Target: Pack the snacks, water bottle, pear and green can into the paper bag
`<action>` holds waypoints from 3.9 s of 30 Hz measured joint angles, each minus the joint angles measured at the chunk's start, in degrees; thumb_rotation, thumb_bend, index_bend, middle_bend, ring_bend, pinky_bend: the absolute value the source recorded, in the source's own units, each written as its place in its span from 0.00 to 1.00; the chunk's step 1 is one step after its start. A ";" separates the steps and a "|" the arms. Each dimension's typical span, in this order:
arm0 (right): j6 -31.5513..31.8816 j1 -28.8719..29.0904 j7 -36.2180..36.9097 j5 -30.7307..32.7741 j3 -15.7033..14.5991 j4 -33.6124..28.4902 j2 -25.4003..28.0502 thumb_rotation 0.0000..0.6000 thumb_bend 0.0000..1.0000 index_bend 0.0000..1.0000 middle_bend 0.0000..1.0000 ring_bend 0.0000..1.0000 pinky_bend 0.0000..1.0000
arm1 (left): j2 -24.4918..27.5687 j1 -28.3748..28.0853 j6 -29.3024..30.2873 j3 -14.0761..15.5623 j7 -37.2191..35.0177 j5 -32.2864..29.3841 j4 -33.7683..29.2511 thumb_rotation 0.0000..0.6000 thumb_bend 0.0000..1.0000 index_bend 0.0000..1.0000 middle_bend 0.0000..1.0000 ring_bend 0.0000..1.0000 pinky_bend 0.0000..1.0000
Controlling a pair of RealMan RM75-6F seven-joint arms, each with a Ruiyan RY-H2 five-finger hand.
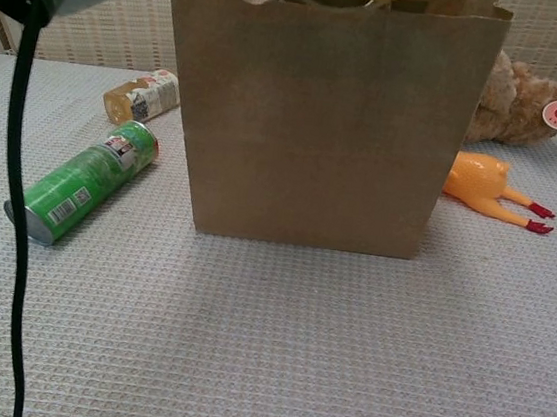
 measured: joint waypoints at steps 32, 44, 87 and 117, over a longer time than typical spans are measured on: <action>0.04 0.01 0.01 -0.02 -0.02 0.06 -0.04 1.00 0.00 0.04 0.00 0.00 0.00 | 4.37 1.99 0.41 3.84 -2.20 -2.09 -3.98 1.00 0.40 0.15 0.08 0.05 0.25; 0.65 -0.20 0.16 -0.49 -0.17 0.56 -0.20 1.00 0.00 0.04 0.00 0.00 0.00 | 18.00 12.68 7.20 5.63 -6.85 2.29 -13.92 1.00 0.44 0.15 0.08 0.05 0.25; 0.97 -0.29 -1.44 -0.98 -0.16 0.32 -0.44 1.00 0.00 0.04 0.00 0.00 0.00 | 19.73 53.88 15.03 27.84 -30.60 12.66 -13.65 1.00 0.40 0.00 0.00 0.00 0.07; 0.69 -0.08 -0.70 -0.96 -0.19 0.36 -0.27 1.00 0.00 0.04 0.00 0.00 0.00 | 0.10 43.01 10.49 16.09 -9.91 -7.57 -8.49 1.00 0.36 0.00 0.00 0.00 0.00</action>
